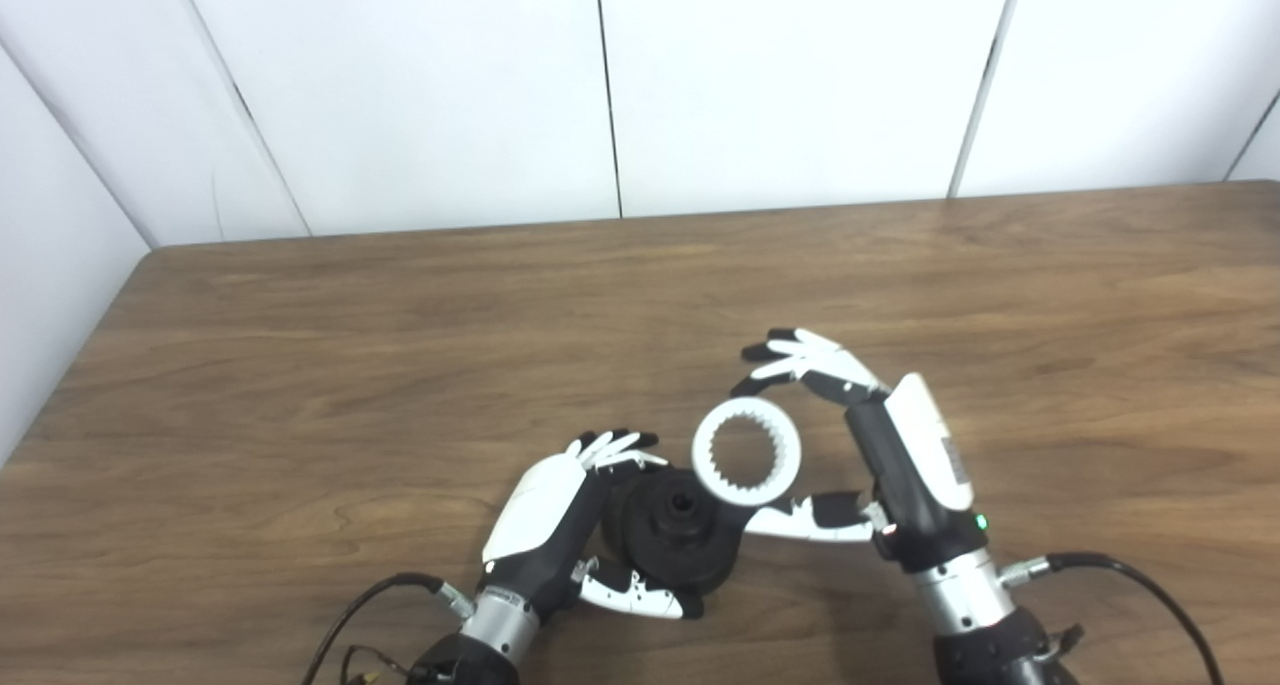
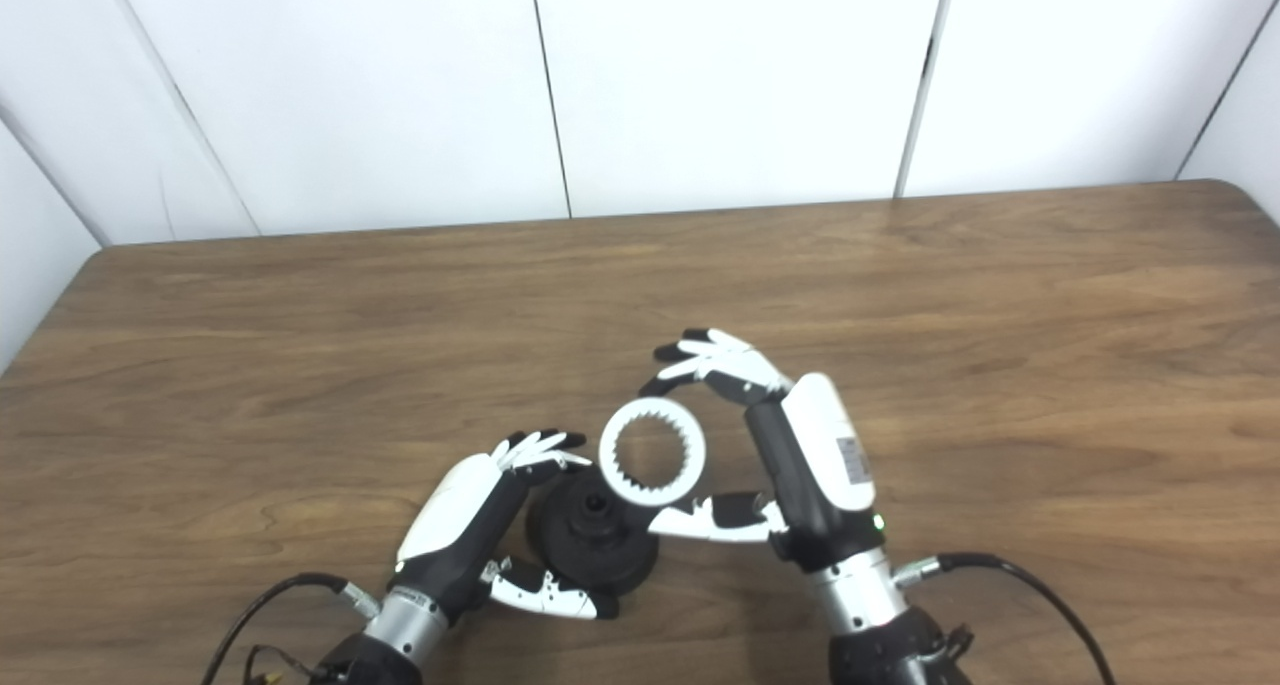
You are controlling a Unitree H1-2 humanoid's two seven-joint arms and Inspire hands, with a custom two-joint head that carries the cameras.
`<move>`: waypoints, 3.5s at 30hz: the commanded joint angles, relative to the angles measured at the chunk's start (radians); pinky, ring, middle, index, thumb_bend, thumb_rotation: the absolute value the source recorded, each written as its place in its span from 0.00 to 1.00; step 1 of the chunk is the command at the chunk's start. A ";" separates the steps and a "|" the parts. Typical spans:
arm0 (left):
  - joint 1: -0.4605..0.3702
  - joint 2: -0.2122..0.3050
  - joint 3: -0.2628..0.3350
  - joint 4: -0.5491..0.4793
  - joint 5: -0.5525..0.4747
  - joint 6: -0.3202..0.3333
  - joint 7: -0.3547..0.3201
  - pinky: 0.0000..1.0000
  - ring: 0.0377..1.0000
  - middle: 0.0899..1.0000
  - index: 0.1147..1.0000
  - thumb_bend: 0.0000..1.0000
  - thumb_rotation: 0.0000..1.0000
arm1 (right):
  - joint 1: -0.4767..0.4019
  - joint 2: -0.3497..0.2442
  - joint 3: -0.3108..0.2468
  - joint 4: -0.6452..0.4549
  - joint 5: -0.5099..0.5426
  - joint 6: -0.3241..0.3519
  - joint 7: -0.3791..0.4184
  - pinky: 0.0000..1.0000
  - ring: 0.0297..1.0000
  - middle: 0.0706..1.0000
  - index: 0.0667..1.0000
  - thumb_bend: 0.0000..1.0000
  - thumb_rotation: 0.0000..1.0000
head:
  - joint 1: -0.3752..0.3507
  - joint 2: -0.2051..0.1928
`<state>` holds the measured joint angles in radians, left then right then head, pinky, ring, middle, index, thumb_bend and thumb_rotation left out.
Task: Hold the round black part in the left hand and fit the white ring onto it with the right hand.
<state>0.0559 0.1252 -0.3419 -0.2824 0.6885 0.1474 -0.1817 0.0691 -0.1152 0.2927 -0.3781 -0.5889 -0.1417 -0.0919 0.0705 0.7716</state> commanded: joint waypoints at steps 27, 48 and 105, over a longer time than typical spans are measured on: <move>-0.024 -0.017 -0.008 0.001 0.001 0.000 0.015 1.00 0.96 0.90 0.51 0.88 0.22 | 0.013 0.059 0.058 0.087 0.028 -0.031 -0.021 0.72 0.82 0.72 0.44 0.52 0.14 | 0.032 0.016; -0.017 -0.007 -0.011 -0.026 0.006 0.010 0.000 1.00 0.96 0.90 0.52 0.88 0.22 | -0.036 0.071 0.050 0.209 -0.025 0.024 -0.067 0.71 0.80 0.72 0.44 0.52 0.14 | 0.028 0.029; -0.028 -0.010 0.002 -0.034 -0.023 0.031 -0.012 1.00 0.97 0.90 0.51 0.89 0.20 | -0.175 -0.035 0.069 -0.084 -0.228 0.365 0.521 0.87 0.95 0.96 1.00 1.00 0.57 | 0.040 0.054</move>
<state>0.0506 0.1176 -0.3402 -0.2931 0.6789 0.1859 -0.1922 -0.0712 -0.1621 0.3649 -0.4197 -0.8317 0.2256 0.4286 0.1104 0.8253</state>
